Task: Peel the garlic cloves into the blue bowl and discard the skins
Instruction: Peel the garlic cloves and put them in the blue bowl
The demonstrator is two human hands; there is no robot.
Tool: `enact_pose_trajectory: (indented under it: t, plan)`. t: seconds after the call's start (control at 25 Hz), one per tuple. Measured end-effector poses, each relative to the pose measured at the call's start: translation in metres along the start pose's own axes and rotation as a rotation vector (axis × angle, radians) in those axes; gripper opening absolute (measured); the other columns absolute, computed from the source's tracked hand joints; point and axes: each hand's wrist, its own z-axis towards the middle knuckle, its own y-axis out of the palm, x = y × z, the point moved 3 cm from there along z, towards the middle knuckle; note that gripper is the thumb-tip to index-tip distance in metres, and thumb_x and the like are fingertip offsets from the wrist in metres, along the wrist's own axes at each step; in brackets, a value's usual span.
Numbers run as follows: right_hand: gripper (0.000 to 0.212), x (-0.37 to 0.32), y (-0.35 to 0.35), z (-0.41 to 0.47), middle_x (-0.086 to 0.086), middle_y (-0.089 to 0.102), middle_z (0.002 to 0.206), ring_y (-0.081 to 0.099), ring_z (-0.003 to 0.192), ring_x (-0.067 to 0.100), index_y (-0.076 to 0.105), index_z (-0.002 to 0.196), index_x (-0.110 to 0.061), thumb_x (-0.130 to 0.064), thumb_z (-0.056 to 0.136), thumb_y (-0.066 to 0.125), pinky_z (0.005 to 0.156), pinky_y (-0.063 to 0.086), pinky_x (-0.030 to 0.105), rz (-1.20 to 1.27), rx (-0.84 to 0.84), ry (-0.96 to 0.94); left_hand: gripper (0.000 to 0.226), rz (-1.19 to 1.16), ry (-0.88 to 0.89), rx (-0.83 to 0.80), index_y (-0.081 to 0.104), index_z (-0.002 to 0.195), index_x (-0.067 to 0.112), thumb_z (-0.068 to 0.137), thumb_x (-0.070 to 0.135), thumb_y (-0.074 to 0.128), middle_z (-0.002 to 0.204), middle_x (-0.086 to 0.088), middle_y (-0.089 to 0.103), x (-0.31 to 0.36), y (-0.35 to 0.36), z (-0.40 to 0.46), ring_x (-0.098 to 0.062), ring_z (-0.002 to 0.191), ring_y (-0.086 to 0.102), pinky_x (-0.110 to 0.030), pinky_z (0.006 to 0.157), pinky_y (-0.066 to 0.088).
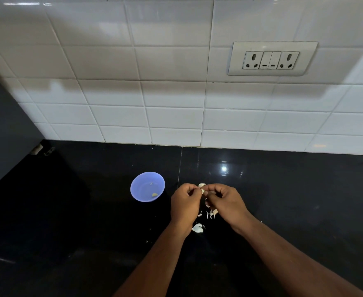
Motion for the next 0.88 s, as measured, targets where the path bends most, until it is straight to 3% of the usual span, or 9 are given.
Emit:
enact_pose_trajectory:
  t: [0.12,0.32,0.44,0.64,0.72,0.88]
  plan:
    - [0.018,0.005,0.004,-0.002,0.006,0.077,0.082,0.069,0.075,0.014,0.079,0.104,-0.014,-0.006,0.1,0.063,0.068,0.057,0.027,0.124,0.011,0.071,0.013,-0.022,-0.052,-0.021,0.067,0.083,0.012,0.094,0.013,0.061,0.073,0.004,0.066,-0.002,0.004,-0.002,0.004,0.052,0.053,-0.015,0.049,0.042]
    - [0.02,0.01,0.011,-0.002,0.007,0.075,0.079,0.065,0.069,0.01,0.077,0.108,-0.007,-0.003,0.103,0.059,0.062,0.055,0.023,0.287,0.032,0.124,0.015,-0.11,-0.132,-0.122,0.064,0.089,0.014,0.1,0.014,0.054,0.076,0.001,0.063,-0.002,0.009,-0.004,-0.006,0.062,0.055,-0.019,0.05,0.042]
    - [0.018,0.013,0.012,0.001,0.005,0.075,0.079,0.062,0.066,0.008,0.077,0.112,-0.007,-0.005,0.102,0.063,0.061,0.052,0.023,0.355,0.069,0.135,0.015,-0.117,-0.138,-0.114,0.059,0.086,0.014,0.101,0.016,0.055,0.07,0.004,0.061,-0.002,0.01,-0.004,-0.001,0.052,0.051,-0.019,0.048,0.04]
    - [0.02,0.019,0.012,0.004,0.012,0.075,0.095,0.063,0.072,0.008,0.077,0.115,-0.008,-0.015,0.103,0.063,0.06,0.052,0.023,0.394,0.02,0.17,0.013,0.016,-0.042,-0.065,0.059,0.088,0.019,0.099,0.026,0.063,0.077,0.004,0.068,-0.003,0.011,0.0,-0.009,0.065,0.059,-0.038,0.065,0.053]
    - [0.02,0.019,0.01,0.005,0.016,0.076,0.097,0.064,0.075,0.011,0.077,0.115,-0.006,-0.015,0.102,0.064,0.062,0.053,0.025,0.404,0.0,0.166,0.013,0.074,0.024,-0.067,0.059,0.089,0.021,0.099,0.028,0.064,0.075,0.006,0.068,0.001,0.01,-0.001,-0.005,0.066,0.062,-0.039,0.069,0.056]
    - [0.017,0.021,0.0,0.007,0.013,0.073,0.086,0.062,0.07,0.014,0.079,0.11,-0.009,-0.014,0.103,0.064,0.062,0.054,0.028,0.356,0.048,0.163,0.007,0.121,0.08,-0.055,0.06,0.092,0.021,0.098,0.022,0.063,0.078,0.006,0.066,0.003,0.01,0.0,-0.004,0.068,0.065,-0.04,0.07,0.058]
